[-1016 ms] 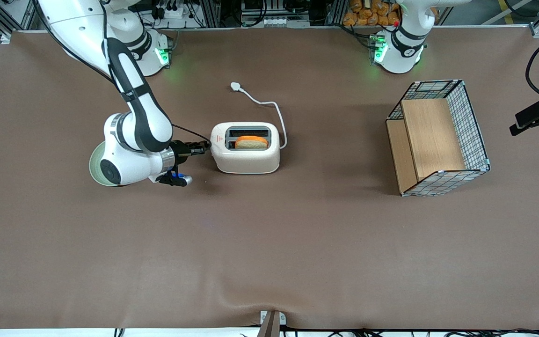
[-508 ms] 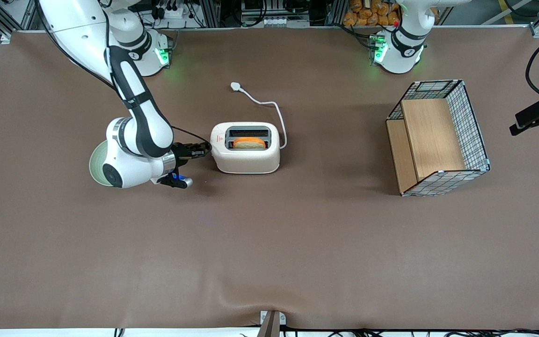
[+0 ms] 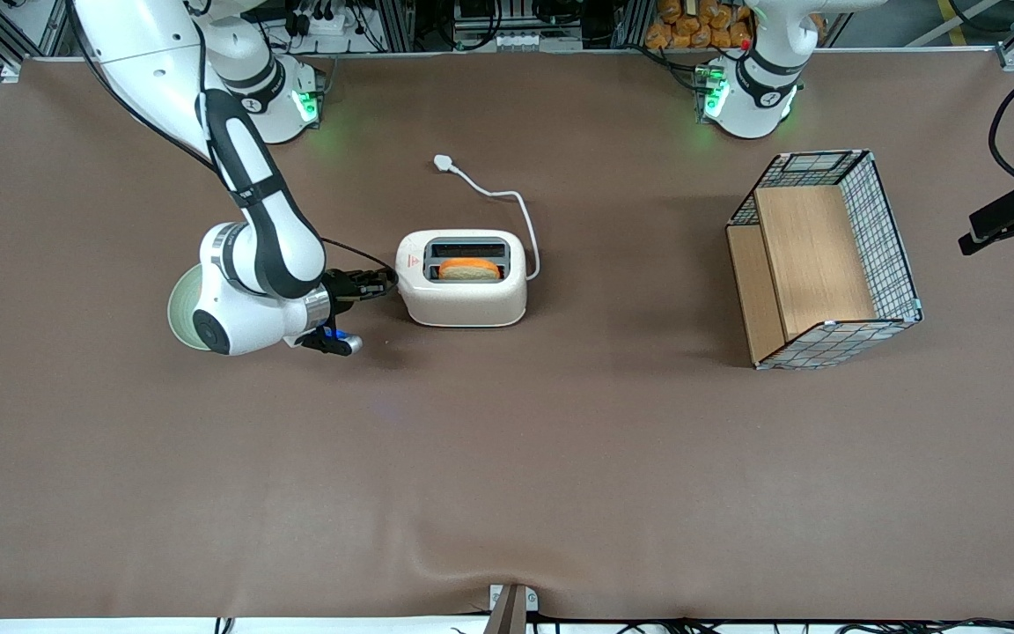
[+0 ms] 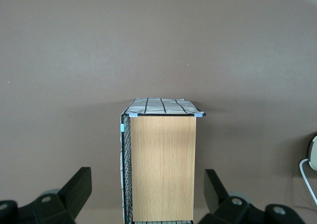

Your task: Press toaster button with right arm

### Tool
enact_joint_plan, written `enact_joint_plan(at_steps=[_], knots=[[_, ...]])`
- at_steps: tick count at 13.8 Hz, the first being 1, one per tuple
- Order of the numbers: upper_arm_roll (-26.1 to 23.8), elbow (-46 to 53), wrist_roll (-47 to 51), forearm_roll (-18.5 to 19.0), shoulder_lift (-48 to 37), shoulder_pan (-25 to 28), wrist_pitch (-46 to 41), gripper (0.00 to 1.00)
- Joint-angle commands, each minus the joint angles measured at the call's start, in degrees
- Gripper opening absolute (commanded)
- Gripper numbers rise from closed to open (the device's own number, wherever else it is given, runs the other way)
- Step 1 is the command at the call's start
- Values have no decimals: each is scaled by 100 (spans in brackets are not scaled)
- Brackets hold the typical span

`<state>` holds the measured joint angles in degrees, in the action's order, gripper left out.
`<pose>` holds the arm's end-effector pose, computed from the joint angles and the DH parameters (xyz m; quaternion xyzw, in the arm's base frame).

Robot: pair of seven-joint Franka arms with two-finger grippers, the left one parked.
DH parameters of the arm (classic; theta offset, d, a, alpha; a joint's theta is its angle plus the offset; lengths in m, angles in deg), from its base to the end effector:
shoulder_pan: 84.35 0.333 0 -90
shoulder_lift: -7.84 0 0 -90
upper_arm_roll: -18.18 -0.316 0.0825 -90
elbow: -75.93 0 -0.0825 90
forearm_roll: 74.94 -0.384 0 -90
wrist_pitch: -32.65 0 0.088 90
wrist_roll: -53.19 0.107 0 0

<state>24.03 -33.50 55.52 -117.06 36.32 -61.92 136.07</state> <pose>0.5293 0.2176 0.2169 -0.9158 0.0710 0.3162 0.2371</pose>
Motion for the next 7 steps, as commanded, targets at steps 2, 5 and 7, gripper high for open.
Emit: enact_joint_plan(at_steps=[2,5,7], knots=[[170,395,39,-59,88,-37,-426,6],[460,598,13,28,-9,-37,-788,32],[584,607,21,99,-149,-37,-815,90]])
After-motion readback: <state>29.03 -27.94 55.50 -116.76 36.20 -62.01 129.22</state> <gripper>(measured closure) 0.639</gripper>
